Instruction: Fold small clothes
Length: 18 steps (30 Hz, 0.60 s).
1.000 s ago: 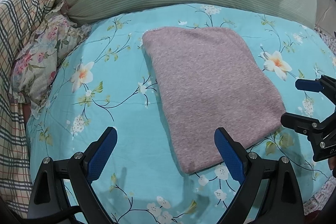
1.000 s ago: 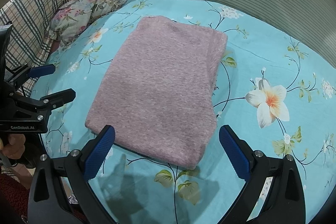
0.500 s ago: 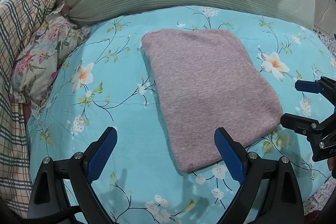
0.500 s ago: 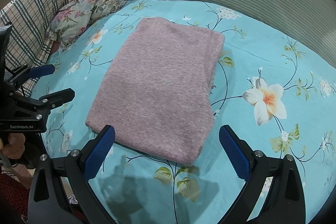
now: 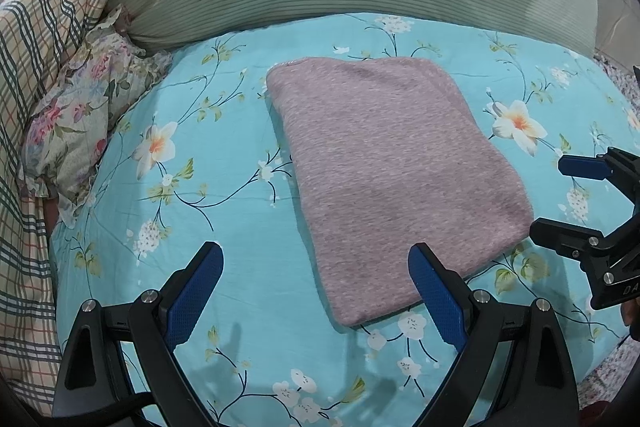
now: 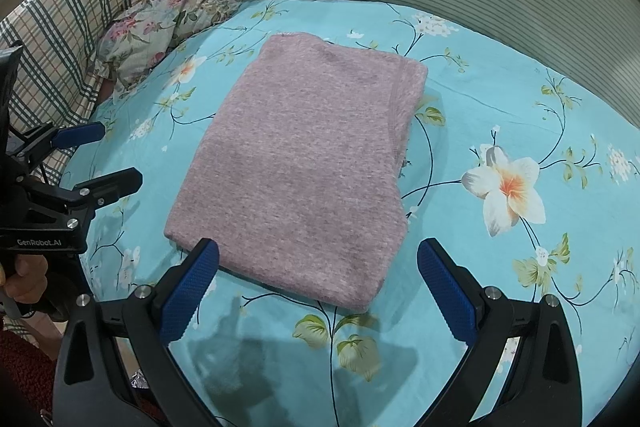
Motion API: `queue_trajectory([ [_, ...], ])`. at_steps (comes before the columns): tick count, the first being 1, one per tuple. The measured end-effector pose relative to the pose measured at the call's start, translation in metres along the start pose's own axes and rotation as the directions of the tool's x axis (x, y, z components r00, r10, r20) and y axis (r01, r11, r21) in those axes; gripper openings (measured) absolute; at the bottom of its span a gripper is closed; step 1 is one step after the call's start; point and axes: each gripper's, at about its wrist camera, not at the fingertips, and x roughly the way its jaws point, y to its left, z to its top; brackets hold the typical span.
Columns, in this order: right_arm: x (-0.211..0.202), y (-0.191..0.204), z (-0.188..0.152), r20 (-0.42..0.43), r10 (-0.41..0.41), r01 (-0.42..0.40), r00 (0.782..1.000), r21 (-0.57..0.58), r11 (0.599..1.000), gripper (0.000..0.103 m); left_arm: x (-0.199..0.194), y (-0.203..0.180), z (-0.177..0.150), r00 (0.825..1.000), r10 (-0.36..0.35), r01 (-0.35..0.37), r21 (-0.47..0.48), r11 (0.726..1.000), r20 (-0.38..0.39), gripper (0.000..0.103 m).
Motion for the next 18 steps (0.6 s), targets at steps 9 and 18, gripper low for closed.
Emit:
queue_trajectory([
  [9, -0.0018, -0.0035, 0.0012, 0.001, 0.004, -0.004, 1.000, 0.002, 1.000, 0.099, -0.0019, -0.0036, 0.0003, 1.000, -0.006, 0.006, 0.001, 1.000, 0.006, 0.094],
  [18, -0.0028, -0.0051, 0.0027, 0.002, 0.005, -0.005, 1.000, 0.006, 1.000, 0.099, -0.0024, -0.0057, 0.0004, 1.000, -0.005, 0.005, 0.000, 1.000, 0.006, 0.094],
])
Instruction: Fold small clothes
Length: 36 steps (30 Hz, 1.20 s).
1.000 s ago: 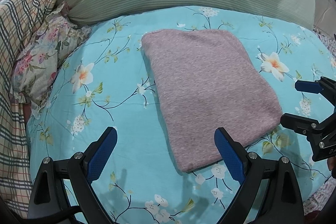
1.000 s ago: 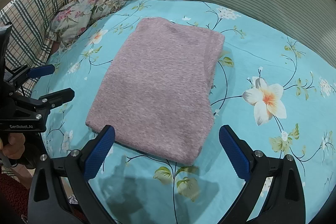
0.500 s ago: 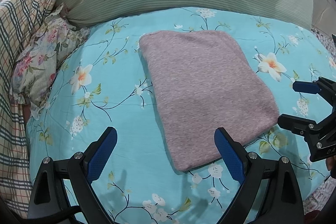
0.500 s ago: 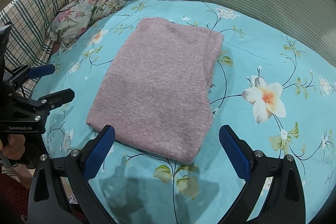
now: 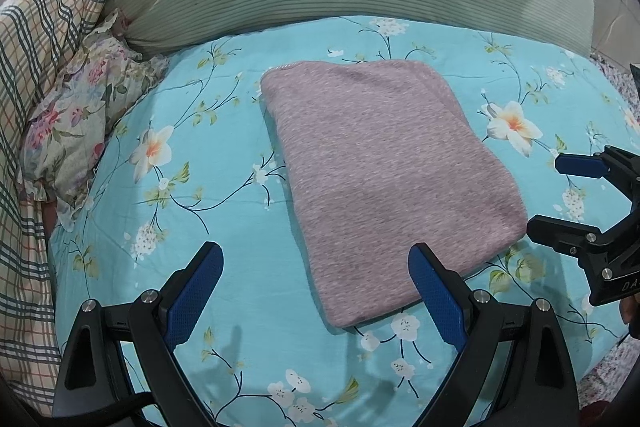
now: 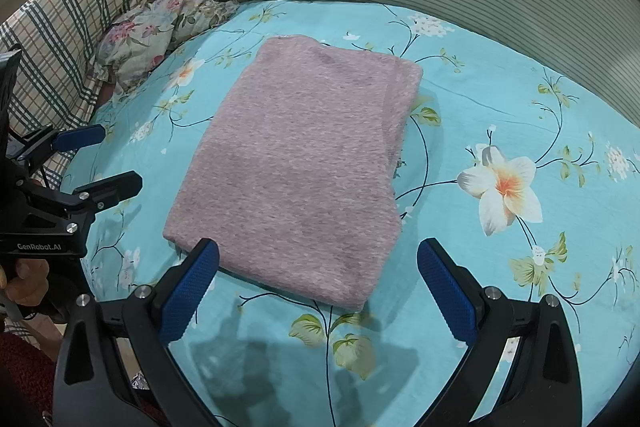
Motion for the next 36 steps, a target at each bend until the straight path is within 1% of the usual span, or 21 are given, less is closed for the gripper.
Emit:
queue_trajectory([
  [18, 0.007, -0.003, 0.005, -0.001, 0.001, -0.001, 1.000, 0.013, 1.000, 0.099, 0.009, 0.003, 0.003, 1.000, 0.005, -0.005, -0.011, 1.000, -0.008, 0.094],
  [23, 0.011, -0.004, 0.007, -0.001, 0.002, -0.002, 1.000, 0.024, 1.000, 0.099, 0.010, 0.004, 0.004, 1.000, 0.014, -0.014, 0.003, 1.000, 0.006, 0.094],
  [36, 0.012, -0.007, 0.012, 0.007, 0.008, -0.008, 1.000, 0.035, 0.999, 0.099, 0.015, 0.005, 0.007, 1.000, 0.002, -0.002, -0.001, 1.000, -0.002, 0.094],
])
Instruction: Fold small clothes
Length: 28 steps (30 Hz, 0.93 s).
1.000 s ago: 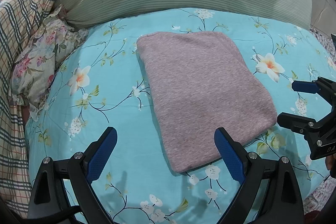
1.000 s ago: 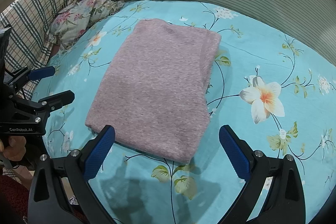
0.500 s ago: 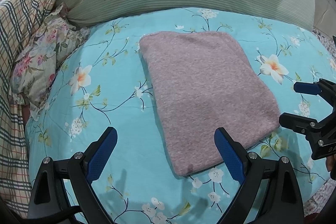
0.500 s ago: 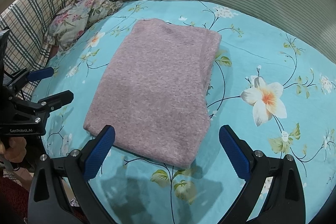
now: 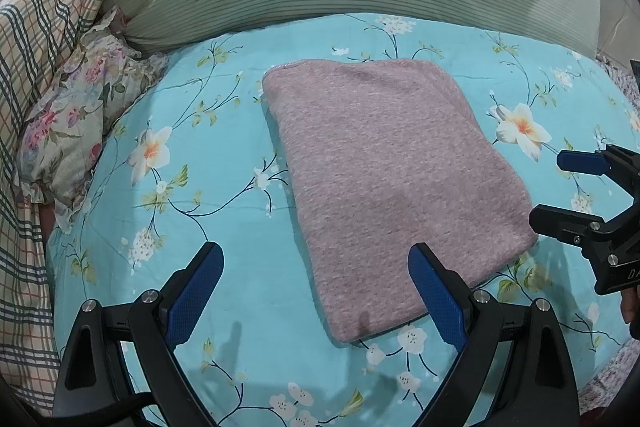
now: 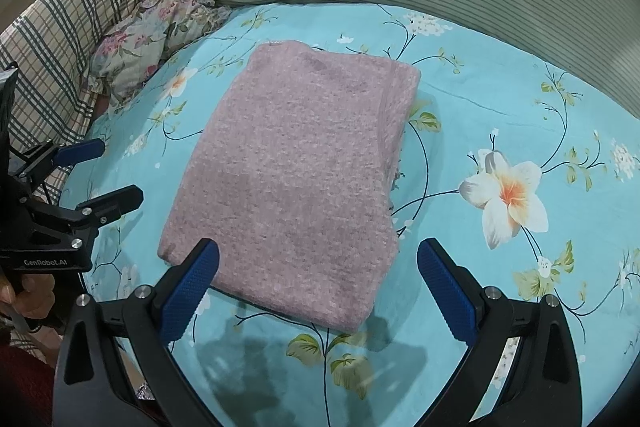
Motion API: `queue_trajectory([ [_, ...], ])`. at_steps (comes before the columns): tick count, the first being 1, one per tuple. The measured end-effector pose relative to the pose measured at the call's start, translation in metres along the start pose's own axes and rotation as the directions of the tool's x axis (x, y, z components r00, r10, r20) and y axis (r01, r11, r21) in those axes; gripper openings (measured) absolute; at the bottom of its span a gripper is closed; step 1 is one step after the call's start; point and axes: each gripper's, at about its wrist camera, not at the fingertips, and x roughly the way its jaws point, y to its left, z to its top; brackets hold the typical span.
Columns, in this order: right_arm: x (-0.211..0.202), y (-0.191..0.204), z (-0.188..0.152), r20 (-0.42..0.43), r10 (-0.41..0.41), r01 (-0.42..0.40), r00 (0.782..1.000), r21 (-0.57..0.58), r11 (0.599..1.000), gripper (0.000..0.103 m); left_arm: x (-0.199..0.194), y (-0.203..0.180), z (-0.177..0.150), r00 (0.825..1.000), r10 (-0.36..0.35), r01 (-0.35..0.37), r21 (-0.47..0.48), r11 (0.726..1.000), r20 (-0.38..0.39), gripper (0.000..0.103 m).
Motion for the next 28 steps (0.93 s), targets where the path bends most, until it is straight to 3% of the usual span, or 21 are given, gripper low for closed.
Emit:
queue_trajectory([
  [28, 0.0050, 0.0055, 0.0032, -0.012, 0.003, -0.002, 1.000, 0.021, 1.000, 0.099, 0.0018, 0.0015, 0.0057, 1.000, -0.001, 0.001, -0.007, 1.000, 0.008, 0.094],
])
